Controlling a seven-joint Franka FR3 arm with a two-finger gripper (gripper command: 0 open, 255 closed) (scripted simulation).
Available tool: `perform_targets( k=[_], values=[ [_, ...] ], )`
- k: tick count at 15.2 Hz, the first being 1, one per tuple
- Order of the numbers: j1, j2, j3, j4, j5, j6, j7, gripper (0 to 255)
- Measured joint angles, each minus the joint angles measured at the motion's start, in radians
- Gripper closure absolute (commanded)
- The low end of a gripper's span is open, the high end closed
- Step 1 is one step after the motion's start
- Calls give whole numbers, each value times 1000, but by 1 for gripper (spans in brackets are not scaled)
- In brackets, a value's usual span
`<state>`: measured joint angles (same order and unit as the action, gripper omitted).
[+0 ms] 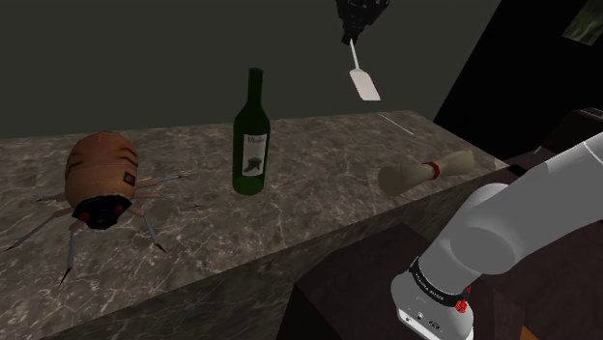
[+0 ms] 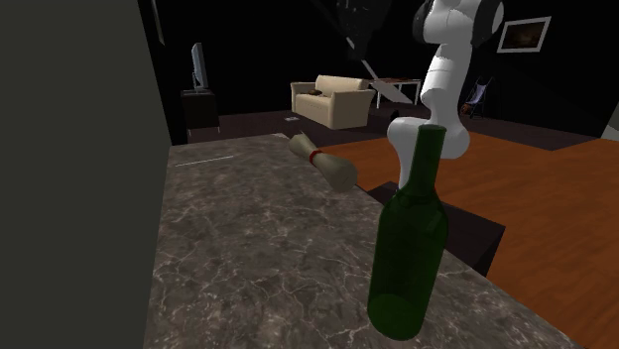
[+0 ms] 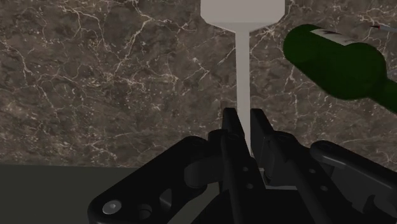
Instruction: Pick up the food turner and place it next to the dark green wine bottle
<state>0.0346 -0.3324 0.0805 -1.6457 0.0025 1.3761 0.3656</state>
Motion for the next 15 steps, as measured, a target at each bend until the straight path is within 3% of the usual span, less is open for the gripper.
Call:
perform_targets(
  k=[4,15],
  values=[
    [26,43,61,39,9,3,88,255],
    [31,-15,65,-163,18,148,95,255]
  ],
)
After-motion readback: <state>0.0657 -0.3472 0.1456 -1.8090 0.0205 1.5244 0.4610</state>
